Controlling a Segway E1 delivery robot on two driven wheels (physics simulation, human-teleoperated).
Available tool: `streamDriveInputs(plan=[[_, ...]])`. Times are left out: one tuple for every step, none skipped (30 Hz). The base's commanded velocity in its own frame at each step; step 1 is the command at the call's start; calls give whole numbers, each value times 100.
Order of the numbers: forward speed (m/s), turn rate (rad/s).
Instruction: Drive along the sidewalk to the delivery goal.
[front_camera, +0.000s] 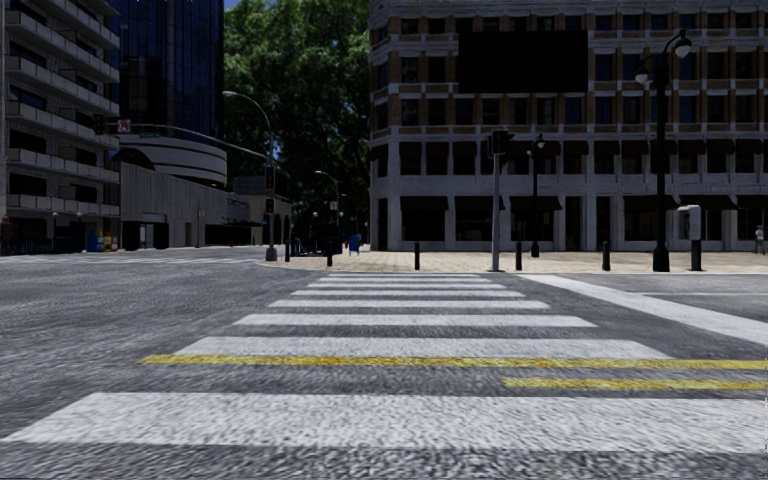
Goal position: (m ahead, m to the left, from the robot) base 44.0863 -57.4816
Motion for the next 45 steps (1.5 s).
streamDriveInputs(plan=[[200, 21], [200, 21], [200, 21], [200, 21], [200, 21], [200, 21], [200, 21], [200, 21], [200, 21], [200, 21], [200, 21], [200, 21], [200, 21], [200, 21], [200, 21], [200, 19], [200, 8], [200, 8], [200, 0], [200, 0], [200, 0], [200, 0], [200, 0], [200, 0], [200, 0], [200, 0], [200, 0], [200, 0], [200, 0], [200, 0], [200, 0], [200, 0], [200, 0], [200, 0], [200, 0], [200, 0], [200, 0], [200, 0], [200, 0], [200, 0], [200, 0], [200, 0], [200, 0], [200, 0], [200, 0]])
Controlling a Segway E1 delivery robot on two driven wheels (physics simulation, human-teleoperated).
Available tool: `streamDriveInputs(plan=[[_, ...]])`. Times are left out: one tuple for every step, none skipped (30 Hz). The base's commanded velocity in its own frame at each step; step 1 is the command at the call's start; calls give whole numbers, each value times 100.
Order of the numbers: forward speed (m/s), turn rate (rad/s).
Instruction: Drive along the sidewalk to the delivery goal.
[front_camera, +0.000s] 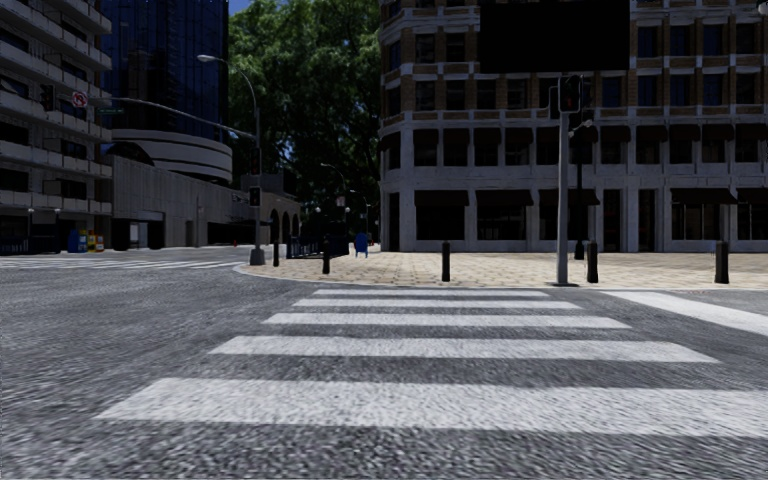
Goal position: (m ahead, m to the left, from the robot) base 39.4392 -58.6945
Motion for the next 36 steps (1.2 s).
streamDriveInputs(plan=[[200, 0], [200, 0], [200, 0], [200, 0], [200, 0], [200, 0], [200, 0], [200, 0], [200, 0], [200, 0], [200, 0], [200, 0], [200, 0], [200, 0], [200, 0], [200, 0], [200, 0], [200, 0], [200, 0], [200, 0], [200, 0], [200, 0], [200, 0], [200, 0], [200, 0], [200, 0], [200, 0], [200, 0], [200, 0], [200, 0], [200, 0], [200, 0], [200, 0], [200, 0], [200, 0], [200, 0]])
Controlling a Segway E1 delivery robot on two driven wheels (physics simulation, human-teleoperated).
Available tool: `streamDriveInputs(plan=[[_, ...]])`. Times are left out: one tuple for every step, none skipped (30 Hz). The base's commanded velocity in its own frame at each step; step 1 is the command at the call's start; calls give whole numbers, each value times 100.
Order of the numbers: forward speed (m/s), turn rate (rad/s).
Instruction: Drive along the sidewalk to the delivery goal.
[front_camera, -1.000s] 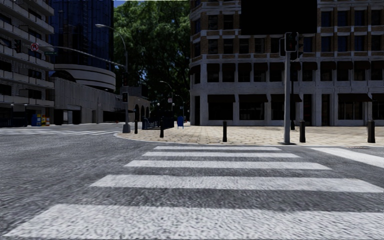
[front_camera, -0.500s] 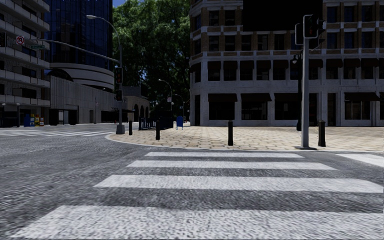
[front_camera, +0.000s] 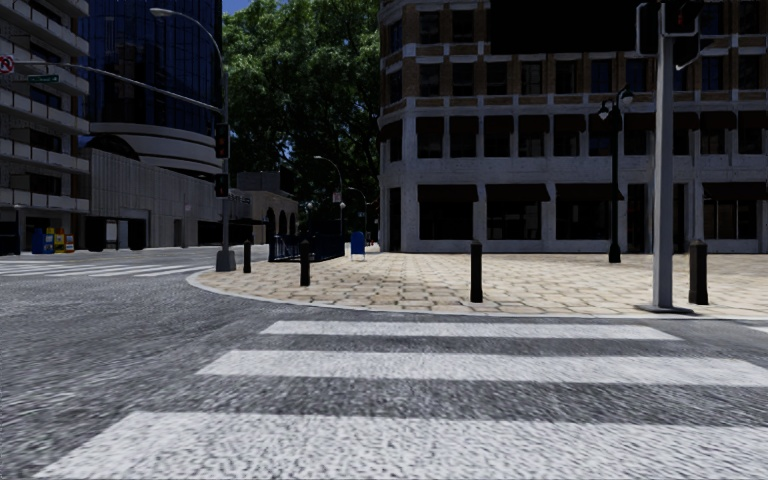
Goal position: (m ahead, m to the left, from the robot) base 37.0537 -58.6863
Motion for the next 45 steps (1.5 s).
streamDriveInputs(plan=[[200, 0], [200, 0], [200, 0], [200, 0], [200, 0], [200, 0], [200, -13], [200, -13], [200, -22], [200, -24], [200, -22], [200, -22], [200, 0], [200, 0], [200, 0], [200, 0], [200, 0], [200, 0], [200, 0], [200, 0], [200, 0], [200, 0], [200, 0], [200, 0], [200, 0], [200, 0], [200, 0], [200, 0], [200, 0], [200, 0], [200, 0], [200, 0], [200, 0], [200, 0], [200, 0], [200, 0], [200, 0], [200, 0], [200, 0], [200, 0], [200, 0], [200, 0], [200, 0], [200, 0], [200, 0]])
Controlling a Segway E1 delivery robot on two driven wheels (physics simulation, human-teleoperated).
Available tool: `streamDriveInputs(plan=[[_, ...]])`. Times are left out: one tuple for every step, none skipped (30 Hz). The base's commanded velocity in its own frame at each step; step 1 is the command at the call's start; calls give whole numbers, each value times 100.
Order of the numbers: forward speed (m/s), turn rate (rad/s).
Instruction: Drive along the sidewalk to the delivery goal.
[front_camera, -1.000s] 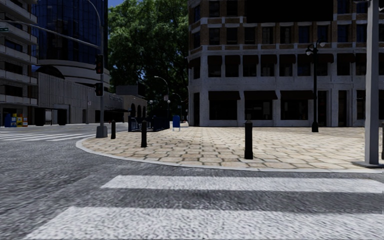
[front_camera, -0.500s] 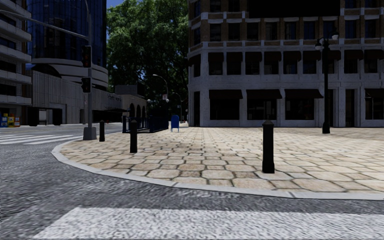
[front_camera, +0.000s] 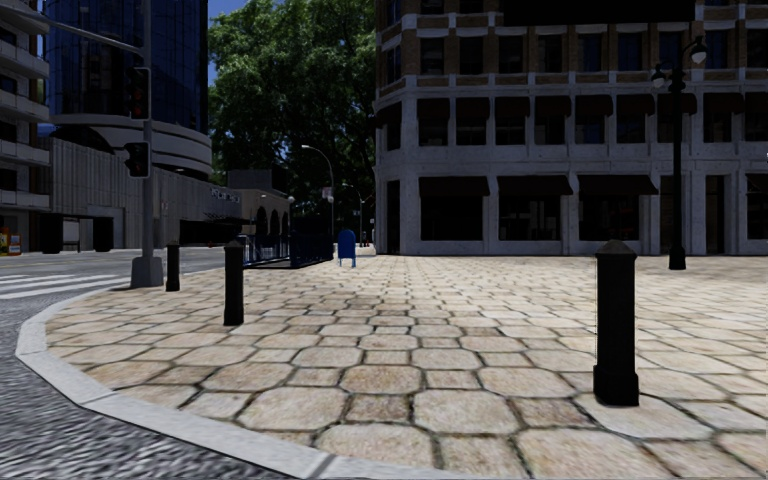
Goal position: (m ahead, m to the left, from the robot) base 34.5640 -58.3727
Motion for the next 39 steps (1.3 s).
streamDriveInputs(plan=[[200, 0], [200, 0], [200, 0], [200, 0], [200, -2], [200, -14], [200, -14], [200, -22], [200, -35], [200, -43], [200, -43], [200, -46], [200, -47], [200, -47], [200, -47], [200, -48], [200, -48], [200, -48], [200, -48], [200, -49], [200, -51], [200, -51], [200, -56], [200, -57], [200, -57], [200, -57], [200, -57], [200, -57], [200, -57], [200, -57], [200, -57], [200, -57], [200, -57], [200, -57], [200, -57], [200, -57], [200, -57], [200, -57], [200, -57]])
